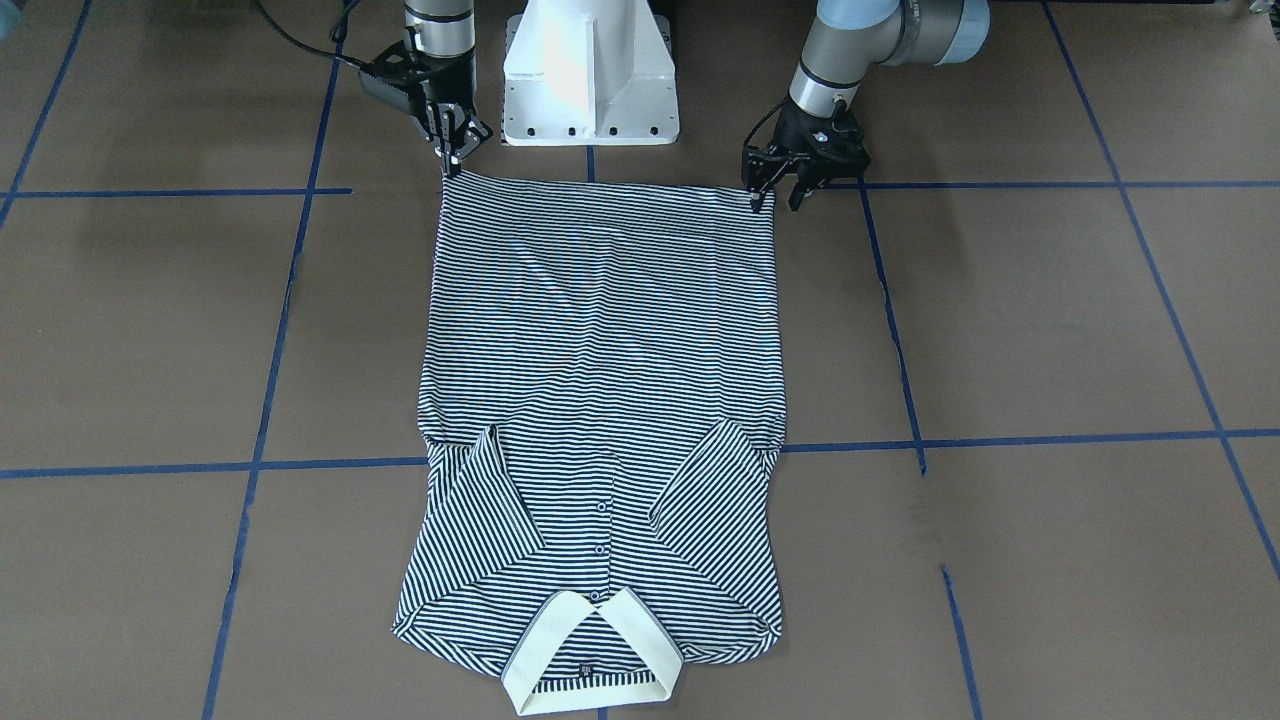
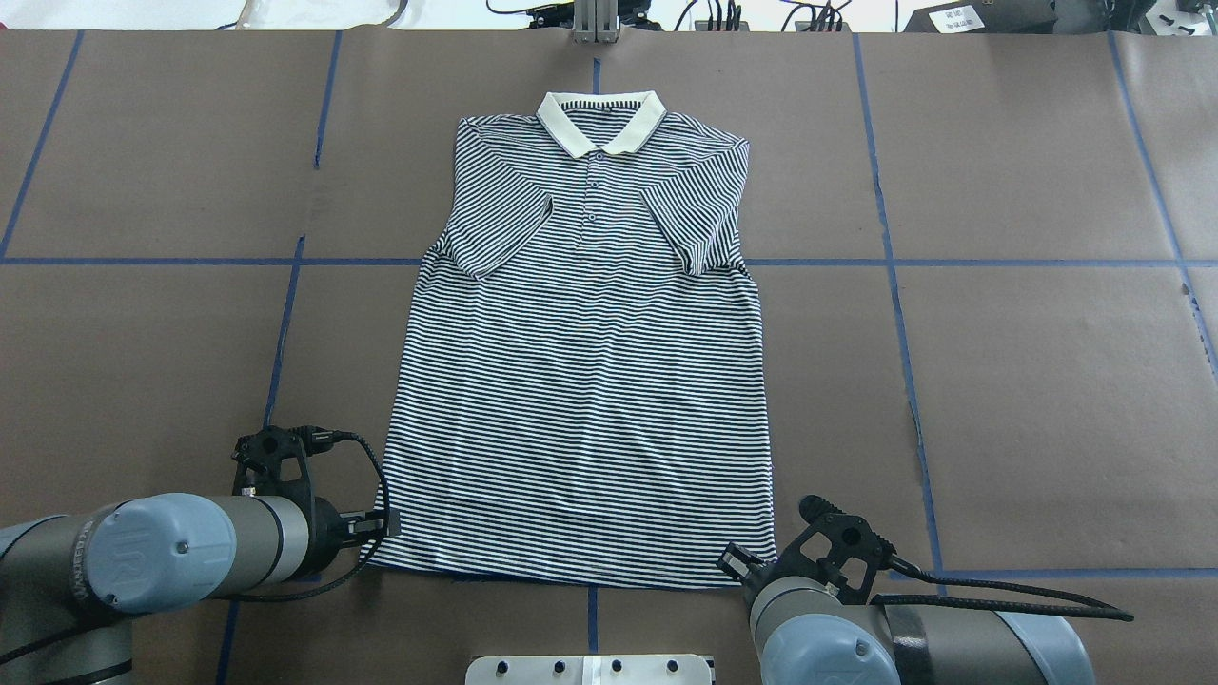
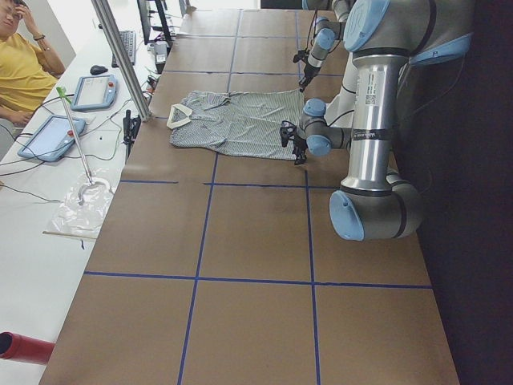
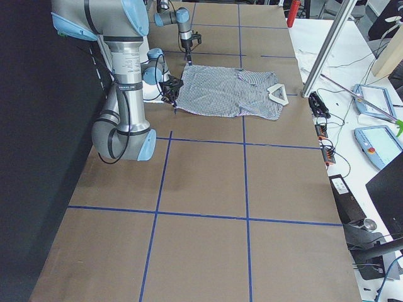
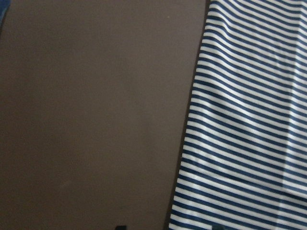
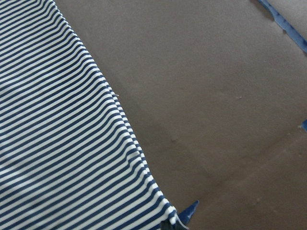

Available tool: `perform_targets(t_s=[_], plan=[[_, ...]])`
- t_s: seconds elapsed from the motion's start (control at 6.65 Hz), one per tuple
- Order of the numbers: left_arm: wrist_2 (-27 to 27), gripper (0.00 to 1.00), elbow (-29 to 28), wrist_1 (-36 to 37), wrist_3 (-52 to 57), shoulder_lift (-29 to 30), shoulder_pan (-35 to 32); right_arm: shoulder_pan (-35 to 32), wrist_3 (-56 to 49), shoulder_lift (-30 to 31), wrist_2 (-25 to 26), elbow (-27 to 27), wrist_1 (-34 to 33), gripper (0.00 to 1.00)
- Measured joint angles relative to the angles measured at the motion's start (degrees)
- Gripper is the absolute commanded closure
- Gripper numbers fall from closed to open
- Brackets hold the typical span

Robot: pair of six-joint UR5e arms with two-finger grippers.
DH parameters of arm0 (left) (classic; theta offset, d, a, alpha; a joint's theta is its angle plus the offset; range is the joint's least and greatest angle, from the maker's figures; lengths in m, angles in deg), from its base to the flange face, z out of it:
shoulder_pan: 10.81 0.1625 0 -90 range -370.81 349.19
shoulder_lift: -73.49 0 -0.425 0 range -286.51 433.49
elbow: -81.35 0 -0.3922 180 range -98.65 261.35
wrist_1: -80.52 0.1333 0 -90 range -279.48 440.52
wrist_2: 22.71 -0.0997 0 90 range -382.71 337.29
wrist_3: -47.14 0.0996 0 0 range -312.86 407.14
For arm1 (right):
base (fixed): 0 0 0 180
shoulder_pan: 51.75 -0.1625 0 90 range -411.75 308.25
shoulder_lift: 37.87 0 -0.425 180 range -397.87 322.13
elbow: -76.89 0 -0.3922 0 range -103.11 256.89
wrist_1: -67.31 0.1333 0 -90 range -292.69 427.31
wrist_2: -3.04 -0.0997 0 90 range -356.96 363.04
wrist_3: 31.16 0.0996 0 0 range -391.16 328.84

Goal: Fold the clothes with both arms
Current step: 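Grasp the hem corners nearest the robot with both grippers, then lift the hem with both grippers and fold it toward the collar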

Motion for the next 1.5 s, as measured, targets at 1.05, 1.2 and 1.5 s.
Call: perform_targets(t_s=[1.05, 1.2, 1.5], plan=[[-0.68, 1.00, 3.26, 2.09, -4.45, 0.10, 3.86, 1.22, 0.20, 0.92, 0.00, 1.88, -0.21, 1.00], [-1.75, 1.00, 6.36, 4.38, -7.88, 0.13, 7.21, 3.07, 0.39, 2.81, 0.00, 5.22, -0.79, 1.00], [-2.51, 1.00, 14.45, 11.69, -12.60, 0.75, 11.83, 5.38, 0.70, 8.25, -0.06, 13.28, -1.49, 1.00]])
